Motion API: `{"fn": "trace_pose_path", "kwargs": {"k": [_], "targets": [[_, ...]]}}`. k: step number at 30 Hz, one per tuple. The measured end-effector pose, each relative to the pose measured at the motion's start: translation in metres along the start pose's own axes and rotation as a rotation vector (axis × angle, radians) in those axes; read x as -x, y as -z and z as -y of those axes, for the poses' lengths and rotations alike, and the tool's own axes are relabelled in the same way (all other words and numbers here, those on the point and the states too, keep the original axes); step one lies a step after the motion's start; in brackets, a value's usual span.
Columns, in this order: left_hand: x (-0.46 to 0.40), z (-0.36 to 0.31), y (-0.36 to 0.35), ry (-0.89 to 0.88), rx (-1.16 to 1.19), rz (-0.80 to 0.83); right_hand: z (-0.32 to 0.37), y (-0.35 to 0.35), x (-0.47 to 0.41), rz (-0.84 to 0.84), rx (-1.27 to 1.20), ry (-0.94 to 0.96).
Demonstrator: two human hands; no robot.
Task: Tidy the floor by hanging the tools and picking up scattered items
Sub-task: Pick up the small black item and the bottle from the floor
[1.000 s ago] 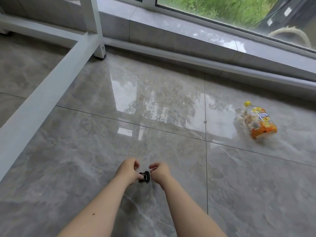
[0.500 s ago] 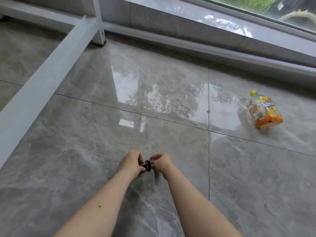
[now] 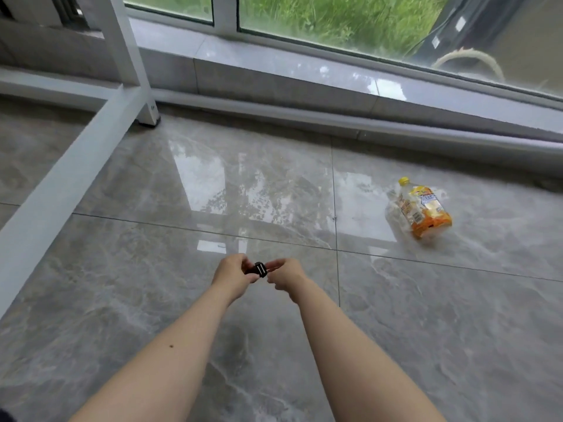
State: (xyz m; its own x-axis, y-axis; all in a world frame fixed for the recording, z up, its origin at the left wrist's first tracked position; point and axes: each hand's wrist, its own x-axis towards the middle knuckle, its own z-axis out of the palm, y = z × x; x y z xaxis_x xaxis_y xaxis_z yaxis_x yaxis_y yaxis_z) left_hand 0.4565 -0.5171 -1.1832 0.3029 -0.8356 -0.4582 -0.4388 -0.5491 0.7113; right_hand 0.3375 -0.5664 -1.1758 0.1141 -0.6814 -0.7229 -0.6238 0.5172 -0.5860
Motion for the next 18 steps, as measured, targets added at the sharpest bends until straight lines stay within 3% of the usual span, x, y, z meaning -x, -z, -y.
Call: {"fn": "trace_pose_path", "kwargs": {"k": [8,18], "targets": [[-0.014,-0.133,-0.019,-0.095,0.186,0.057,0.032,0.128,0.017,-0.197,-0.099,0.144],[-0.032,-0.273,-0.089,-0.180,0.267,0.174,0.025,0.271,0.024,-0.307,-0.333,0.153]]}}
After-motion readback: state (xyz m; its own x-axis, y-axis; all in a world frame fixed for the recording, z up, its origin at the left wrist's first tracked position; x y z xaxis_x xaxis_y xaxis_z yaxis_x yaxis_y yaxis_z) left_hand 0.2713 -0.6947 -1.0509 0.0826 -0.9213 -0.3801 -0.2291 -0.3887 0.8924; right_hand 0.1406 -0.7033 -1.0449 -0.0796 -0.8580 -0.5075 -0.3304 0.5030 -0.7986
